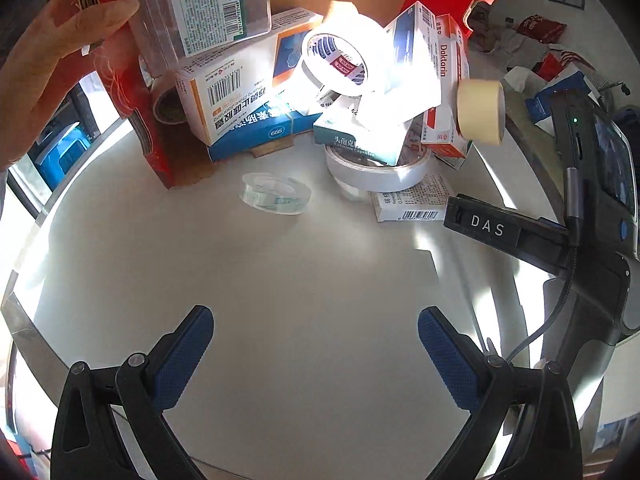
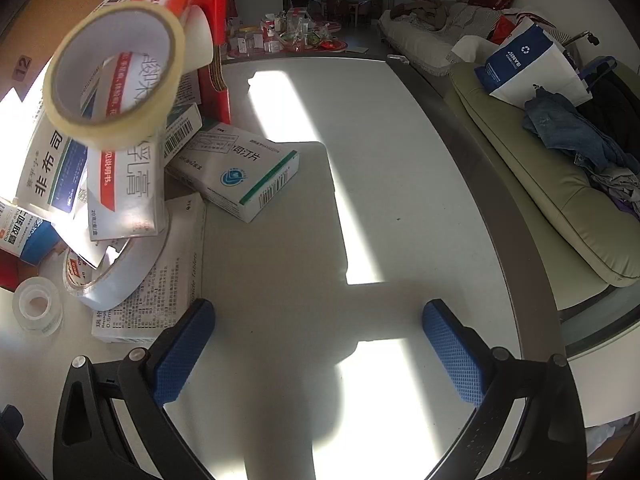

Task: Organize objects

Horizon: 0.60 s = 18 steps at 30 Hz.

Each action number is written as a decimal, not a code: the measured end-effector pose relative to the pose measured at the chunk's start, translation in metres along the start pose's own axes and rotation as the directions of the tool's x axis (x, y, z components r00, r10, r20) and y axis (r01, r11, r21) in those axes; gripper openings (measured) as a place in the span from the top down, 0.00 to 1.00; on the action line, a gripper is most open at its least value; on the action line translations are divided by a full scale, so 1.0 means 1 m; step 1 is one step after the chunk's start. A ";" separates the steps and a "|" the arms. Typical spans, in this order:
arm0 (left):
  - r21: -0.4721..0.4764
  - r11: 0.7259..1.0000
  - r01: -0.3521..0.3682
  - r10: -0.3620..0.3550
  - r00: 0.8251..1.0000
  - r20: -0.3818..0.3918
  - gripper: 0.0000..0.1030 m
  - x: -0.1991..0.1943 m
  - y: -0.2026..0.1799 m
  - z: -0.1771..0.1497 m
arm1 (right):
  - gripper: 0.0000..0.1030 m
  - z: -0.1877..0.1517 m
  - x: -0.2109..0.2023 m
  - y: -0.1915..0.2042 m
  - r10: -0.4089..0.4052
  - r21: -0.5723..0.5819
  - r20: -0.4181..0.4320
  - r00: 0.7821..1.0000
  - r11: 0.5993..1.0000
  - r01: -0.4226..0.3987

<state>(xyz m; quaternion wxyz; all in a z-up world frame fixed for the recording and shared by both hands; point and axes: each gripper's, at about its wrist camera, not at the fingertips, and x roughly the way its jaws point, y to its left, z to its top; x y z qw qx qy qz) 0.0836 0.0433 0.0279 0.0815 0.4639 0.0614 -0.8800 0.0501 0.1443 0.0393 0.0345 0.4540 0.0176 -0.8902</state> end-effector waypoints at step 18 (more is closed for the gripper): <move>-0.001 1.000 0.002 -0.002 0.999 -0.041 0.00 0.014 -0.002 -0.009 | 0.00 0.001 0.004 0.001 -0.004 0.002 0.000 1.000 1.000 0.004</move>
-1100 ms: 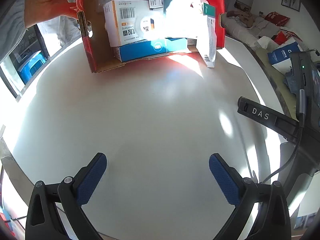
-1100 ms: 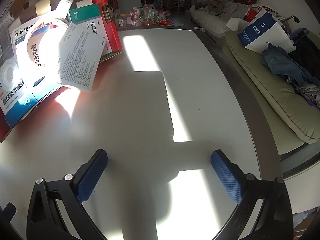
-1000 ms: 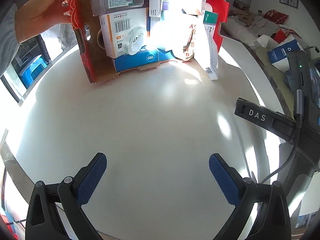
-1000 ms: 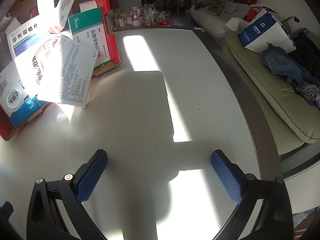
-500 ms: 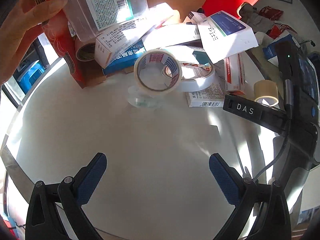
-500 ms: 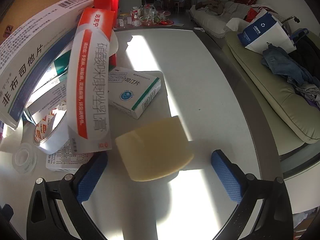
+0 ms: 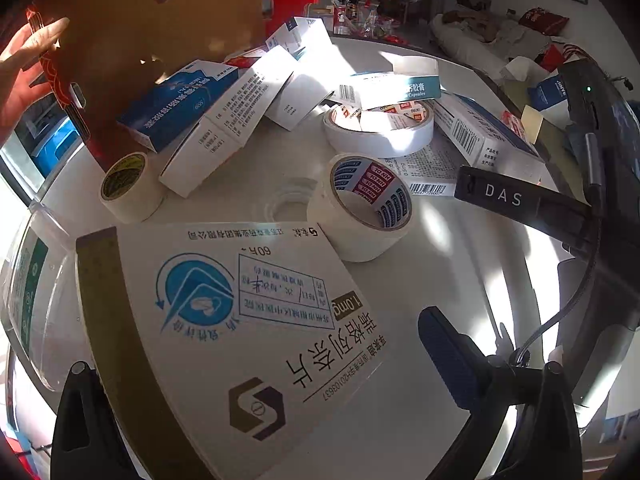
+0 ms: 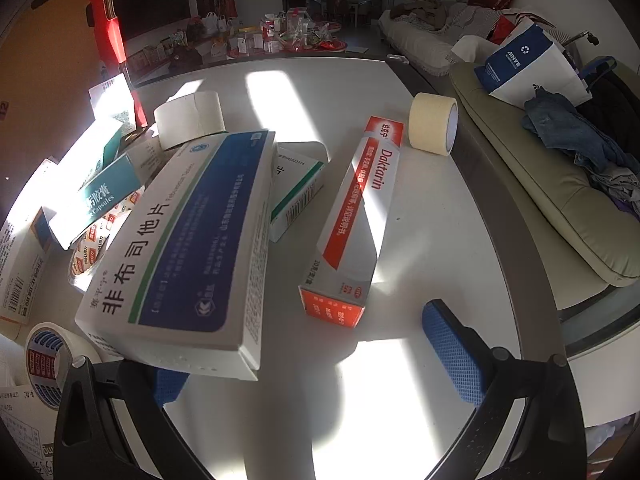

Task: Organize objects

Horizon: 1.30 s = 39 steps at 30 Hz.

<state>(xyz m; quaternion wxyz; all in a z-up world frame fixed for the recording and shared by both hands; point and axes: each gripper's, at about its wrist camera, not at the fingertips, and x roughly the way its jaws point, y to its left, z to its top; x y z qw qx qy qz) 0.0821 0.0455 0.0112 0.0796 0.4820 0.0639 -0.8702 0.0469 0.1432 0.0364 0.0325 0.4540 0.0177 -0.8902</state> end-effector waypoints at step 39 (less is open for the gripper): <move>0.020 1.000 -0.007 0.008 1.000 -0.012 0.00 0.011 -0.001 0.005 | 0.00 -0.001 -0.001 0.002 -0.003 0.002 0.002 1.000 1.000 0.003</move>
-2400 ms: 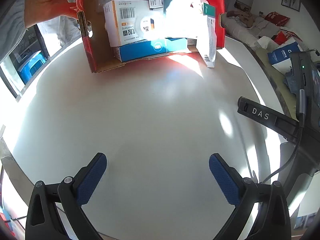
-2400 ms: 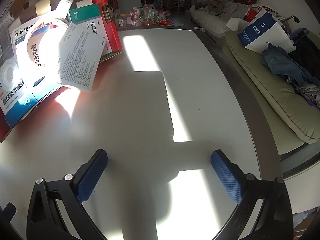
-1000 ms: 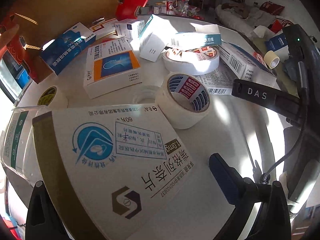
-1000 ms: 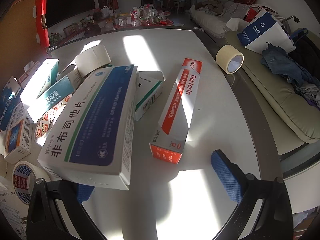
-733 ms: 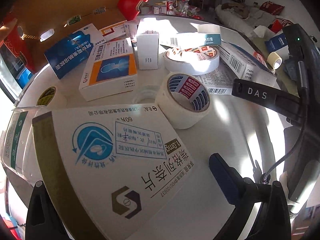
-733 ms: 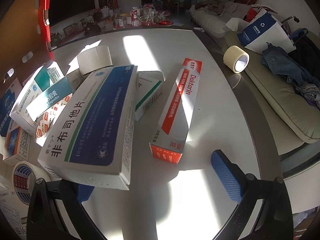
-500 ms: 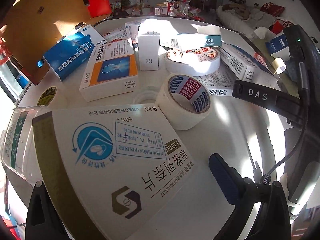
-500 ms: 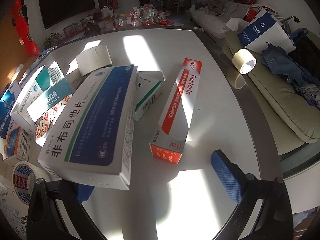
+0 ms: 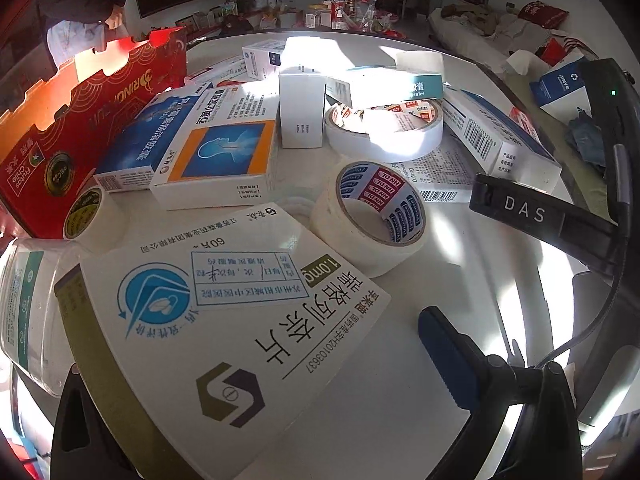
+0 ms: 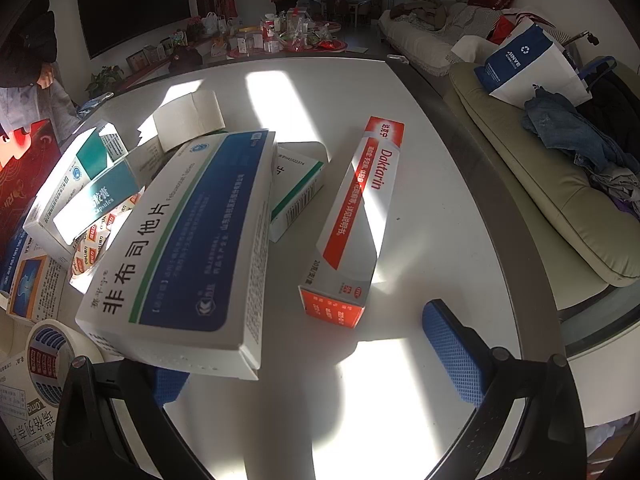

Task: Organize objects

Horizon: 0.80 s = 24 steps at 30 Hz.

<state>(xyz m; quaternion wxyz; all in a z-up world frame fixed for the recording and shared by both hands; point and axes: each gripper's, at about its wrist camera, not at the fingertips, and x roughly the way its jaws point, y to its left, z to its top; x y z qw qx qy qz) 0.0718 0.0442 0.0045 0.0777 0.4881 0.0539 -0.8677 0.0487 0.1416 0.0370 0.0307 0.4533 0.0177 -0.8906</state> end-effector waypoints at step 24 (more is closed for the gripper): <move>0.035 0.999 0.027 -0.030 0.995 0.093 0.00 0.041 0.006 0.054 | 0.00 -0.001 -0.001 -0.002 -0.016 0.022 0.000 1.000 1.000 0.016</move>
